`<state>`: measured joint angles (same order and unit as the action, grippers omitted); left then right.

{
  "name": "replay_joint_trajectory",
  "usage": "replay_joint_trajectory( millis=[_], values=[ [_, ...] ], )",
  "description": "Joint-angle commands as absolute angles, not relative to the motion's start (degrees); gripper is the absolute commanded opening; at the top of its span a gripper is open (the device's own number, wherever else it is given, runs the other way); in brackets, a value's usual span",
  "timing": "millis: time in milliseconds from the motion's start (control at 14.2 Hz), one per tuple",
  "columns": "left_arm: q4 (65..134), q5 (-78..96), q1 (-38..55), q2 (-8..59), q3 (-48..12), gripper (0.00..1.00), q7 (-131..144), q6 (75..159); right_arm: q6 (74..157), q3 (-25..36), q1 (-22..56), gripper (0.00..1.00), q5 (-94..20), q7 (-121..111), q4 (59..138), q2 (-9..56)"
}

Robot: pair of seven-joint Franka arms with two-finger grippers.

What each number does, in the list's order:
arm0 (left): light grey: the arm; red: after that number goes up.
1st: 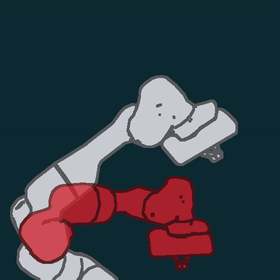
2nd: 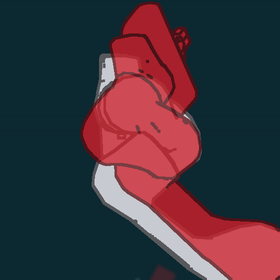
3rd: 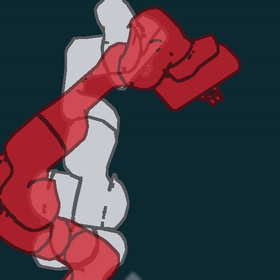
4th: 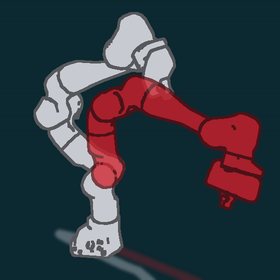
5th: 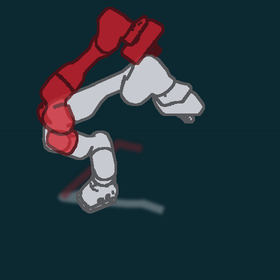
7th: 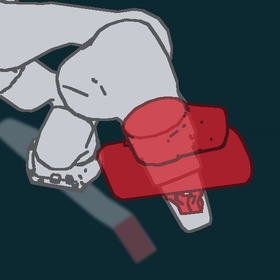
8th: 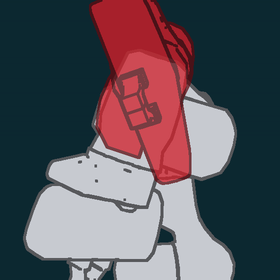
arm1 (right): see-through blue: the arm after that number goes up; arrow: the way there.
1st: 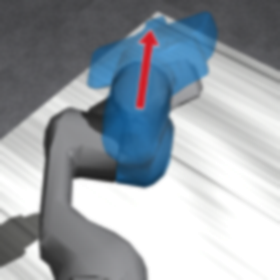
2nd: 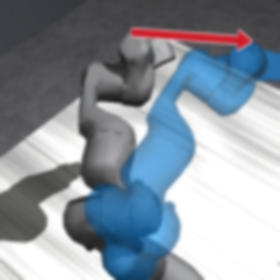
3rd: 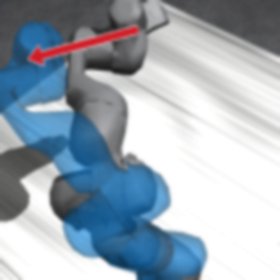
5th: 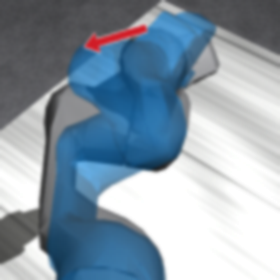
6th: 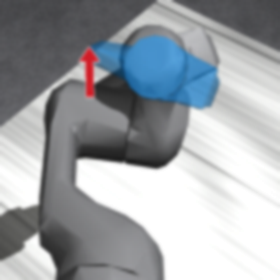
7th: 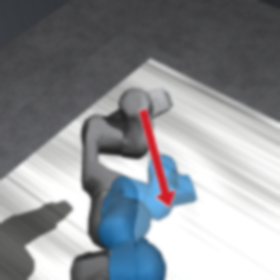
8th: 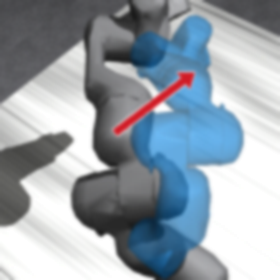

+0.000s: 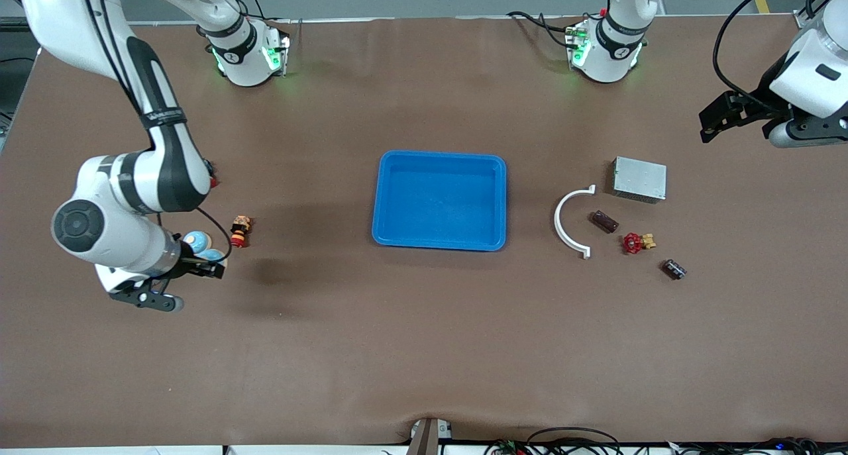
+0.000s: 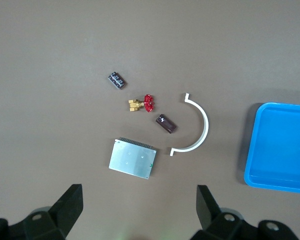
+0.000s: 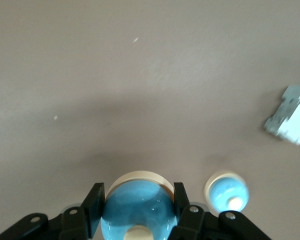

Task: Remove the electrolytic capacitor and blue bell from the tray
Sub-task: 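Carry the bell with the right gripper toward the red buttons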

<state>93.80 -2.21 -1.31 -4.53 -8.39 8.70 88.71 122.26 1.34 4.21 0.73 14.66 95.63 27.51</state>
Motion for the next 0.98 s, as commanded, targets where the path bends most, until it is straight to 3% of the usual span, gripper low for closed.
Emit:
replay_joint_trajectory(
  millis=[0, 422, 914],
  values=[
    [93.69, -1.67, -0.97, -4.75, -8.09, 1.0, 8.08, 89.03, 125.5, 0.09, 1.15, 0.0, 1.05, 10.73, 95.1, 29.87],
    [93.6, -1.76, -1.14, -4.83, -8.0, 1.0, 7.82, 89.03, 128.05, 0.09, -2.63, 0.0, 1.23, 6.24, 88.78, 38.4],
    [93.52, -1.85, -0.88, -4.83, -8.09, 1.0, 8.09, 89.03, 131.03, 0.09, -5.8, 0.0, 1.32, 1.76, 86.92, 42.36]
  ],
)
